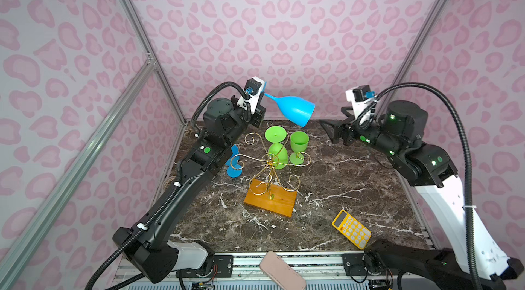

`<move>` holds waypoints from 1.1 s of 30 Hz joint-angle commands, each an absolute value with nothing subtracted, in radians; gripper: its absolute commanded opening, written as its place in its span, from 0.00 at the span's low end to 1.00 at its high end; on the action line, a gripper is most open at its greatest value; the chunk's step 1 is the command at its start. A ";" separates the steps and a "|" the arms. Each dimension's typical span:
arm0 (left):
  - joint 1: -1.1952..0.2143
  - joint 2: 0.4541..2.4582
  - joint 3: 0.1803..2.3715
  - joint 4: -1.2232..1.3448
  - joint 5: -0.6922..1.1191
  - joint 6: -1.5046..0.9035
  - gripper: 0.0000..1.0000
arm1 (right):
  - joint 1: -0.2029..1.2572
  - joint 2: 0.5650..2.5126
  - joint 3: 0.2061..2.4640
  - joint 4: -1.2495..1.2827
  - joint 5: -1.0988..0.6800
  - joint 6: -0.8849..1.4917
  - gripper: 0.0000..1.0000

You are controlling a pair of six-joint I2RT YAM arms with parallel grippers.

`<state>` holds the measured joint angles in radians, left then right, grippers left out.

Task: Take the wine glass off the wine glass rack
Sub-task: Pass the wine glass.

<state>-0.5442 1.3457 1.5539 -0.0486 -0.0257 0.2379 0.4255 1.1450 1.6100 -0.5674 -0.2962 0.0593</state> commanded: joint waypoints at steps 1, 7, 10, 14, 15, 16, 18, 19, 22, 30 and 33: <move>-0.519 1.333 1.563 -0.028 0.038 0.087 0.04 | 0.336 1.084 1.510 -0.293 -0.515 0.213 0.92; -0.492 1.331 1.579 -0.032 0.115 -0.003 0.04 | 0.271 1.086 1.428 -0.167 -0.655 0.306 0.87; -0.475 1.327 1.577 -0.026 0.157 -0.058 0.04 | 0.270 1.114 1.423 -0.119 -0.699 0.339 0.84; -0.466 1.325 1.573 -0.026 0.181 -0.091 0.04 | 0.270 1.148 1.427 -0.069 -0.728 0.383 0.80; -0.465 1.325 1.572 -0.025 0.187 -0.099 0.04 | 0.272 1.157 1.428 -0.057 -0.735 0.395 0.78; -0.463 1.325 1.571 -0.022 0.194 -0.108 0.04 | 0.274 1.165 1.428 -0.045 -0.743 0.403 0.77; -0.459 1.327 1.571 -0.015 0.207 -0.127 0.04 | 0.283 1.176 1.429 -0.039 -0.743 0.405 0.76; -0.457 1.328 1.571 -0.013 0.212 -0.134 0.04 | 0.291 1.181 1.432 -0.040 -0.740 0.402 0.75; -0.454 1.336 1.575 -0.010 0.232 -0.157 0.04 | 0.324 1.202 1.450 -0.048 -0.731 0.392 0.73; -0.451 1.345 1.575 -0.004 0.262 -0.192 0.04 | 0.392 1.279 1.526 -0.067 -0.681 0.375 0.69; -0.449 1.346 1.577 -0.003 0.280 -0.206 0.04 | 0.394 1.306 1.548 -0.072 -0.673 0.374 0.64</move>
<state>-0.4515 1.3445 1.5639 -0.0498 0.2474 -0.1818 0.3908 1.2865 1.5345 -0.0948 -0.6922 0.3805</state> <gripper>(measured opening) 0.065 0.656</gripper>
